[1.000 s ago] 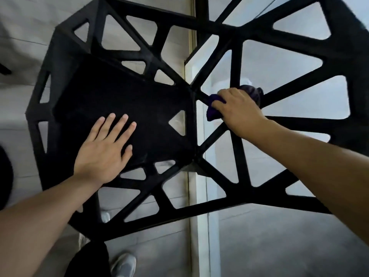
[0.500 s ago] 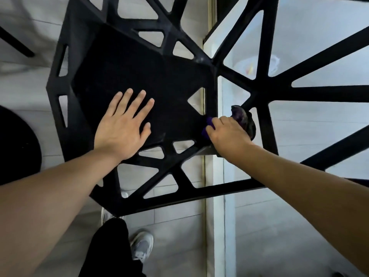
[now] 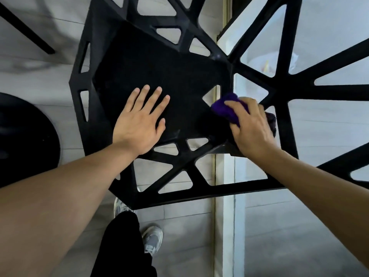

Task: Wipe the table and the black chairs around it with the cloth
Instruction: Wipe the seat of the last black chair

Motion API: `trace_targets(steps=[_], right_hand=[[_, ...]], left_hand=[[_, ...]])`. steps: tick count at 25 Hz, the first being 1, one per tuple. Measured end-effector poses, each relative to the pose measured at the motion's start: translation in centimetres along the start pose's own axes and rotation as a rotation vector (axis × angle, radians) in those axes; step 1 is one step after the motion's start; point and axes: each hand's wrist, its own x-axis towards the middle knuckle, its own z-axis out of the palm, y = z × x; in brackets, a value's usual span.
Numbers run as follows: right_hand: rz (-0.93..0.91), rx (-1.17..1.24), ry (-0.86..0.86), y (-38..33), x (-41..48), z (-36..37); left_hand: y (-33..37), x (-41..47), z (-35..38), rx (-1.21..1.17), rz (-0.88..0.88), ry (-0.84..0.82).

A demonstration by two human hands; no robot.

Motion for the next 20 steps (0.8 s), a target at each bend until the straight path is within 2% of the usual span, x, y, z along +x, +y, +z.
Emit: trace_targets(steps=[1,5,7,10,11,12,14,15,16,18,20], right_hand=[[0.013,0.048,0.021,-0.3,0.8,1.6],[0.008,0.138,-0.103,-4.2,0.5,6.7],[-0.222,0.227,-0.177,-6.7,-0.7,7.1],[-0.530,0.157,-0.309,-6.3,-0.3,6.3],[-0.512,0.150,-0.295,-4.8,0.8,5.9],[-0.387,0.182,-0.243,-3.4,1.6,5.4],[-0.025,0.249,-0.134,-1.7,2.4,4.8],[0.030,0.266,-0.123,-2.5,1.9,4.9],[-0.023,0.288,-0.147,-4.2,1.0,5.1],[-0.253,0.341,-0.275,-8.0,-0.9,5.9],[-0.391,0.271,-0.313,-8.8,-1.7,6.3]], left_hand=[[0.0,-0.1,0.1,0.007,0.003,0.005],[0.0,0.0,0.3,-0.028,-0.029,0.022],[-0.1,0.0,0.2,-0.070,-0.045,0.014],[-0.1,-0.2,-0.1,-0.070,-0.045,-0.009],[-0.1,-0.2,-0.1,-0.051,-0.038,-0.016],[-0.1,-0.2,0.0,-0.036,-0.033,-0.014],[-0.3,-0.2,0.4,-0.020,-0.039,-0.001],[-0.3,-0.1,0.3,-0.020,-0.037,-0.008],[-0.1,-0.1,0.3,-0.024,-0.033,-0.016],[-0.1,-0.1,0.2,-0.015,-0.028,-0.014],[-0.3,-0.2,0.2,-0.017,-0.019,-0.009]])
